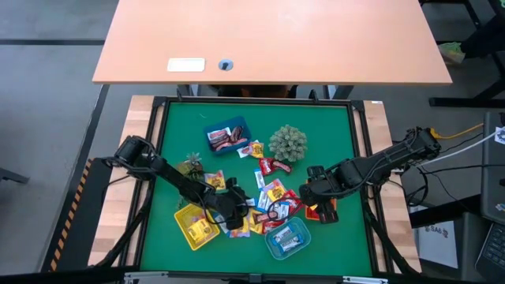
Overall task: Sort candy
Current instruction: Put the white-blue chocolate into the light blue bin
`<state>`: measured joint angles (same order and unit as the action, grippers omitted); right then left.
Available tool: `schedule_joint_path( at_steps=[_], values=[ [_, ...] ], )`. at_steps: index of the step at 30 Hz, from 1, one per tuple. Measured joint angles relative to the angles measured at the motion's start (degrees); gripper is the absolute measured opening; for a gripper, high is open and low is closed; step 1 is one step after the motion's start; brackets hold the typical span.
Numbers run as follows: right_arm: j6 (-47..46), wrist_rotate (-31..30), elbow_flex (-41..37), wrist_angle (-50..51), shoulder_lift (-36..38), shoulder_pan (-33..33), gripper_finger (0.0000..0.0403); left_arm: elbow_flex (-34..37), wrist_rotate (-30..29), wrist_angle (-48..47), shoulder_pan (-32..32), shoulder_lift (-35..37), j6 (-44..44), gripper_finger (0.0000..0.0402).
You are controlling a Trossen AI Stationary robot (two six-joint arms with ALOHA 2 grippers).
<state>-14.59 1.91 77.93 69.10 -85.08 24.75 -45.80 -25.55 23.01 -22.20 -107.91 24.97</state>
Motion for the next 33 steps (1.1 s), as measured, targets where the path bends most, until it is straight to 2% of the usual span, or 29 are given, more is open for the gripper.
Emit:
schedule_joint_path(
  at_steps=[8, 14, 19, 25, 29, 33],
  values=[
    [0.1, 0.0, 0.0, -0.2, 0.0, 0.0, 0.0232, 0.0, 0.2, 2.2, 0.7, 1.4, 0.2, 0.0106],
    [0.1, -0.3, 0.0, -0.3, 0.0, 0.0, 0.0232, -0.1, 6.2, 14.3, 1.1, 1.9, 0.2, 0.0106],
    [0.2, -4.7, 0.0, -0.7, 0.0, 0.0, 0.0232, -0.9, 8.6, 24.3, 0.6, 2.0, 0.4, 0.0105],
    [0.2, -9.9, 0.0, -4.2, 0.0, 0.0, 0.0232, -9.1, 8.6, 21.2, -0.4, 0.8, 0.1, 0.0105],
    [3.8, -9.1, 0.0, -8.8, 0.0, 0.0, 0.0232, -14.8, 8.6, 14.9, -0.7, 0.6, -1.3, 0.0105],
    [9.1, -6.4, 0.0, -14.7, 0.0, 0.5, 0.0232, -18.0, 9.7, 14.9, -0.7, 0.6, -0.3, 0.0105]
  ],
)
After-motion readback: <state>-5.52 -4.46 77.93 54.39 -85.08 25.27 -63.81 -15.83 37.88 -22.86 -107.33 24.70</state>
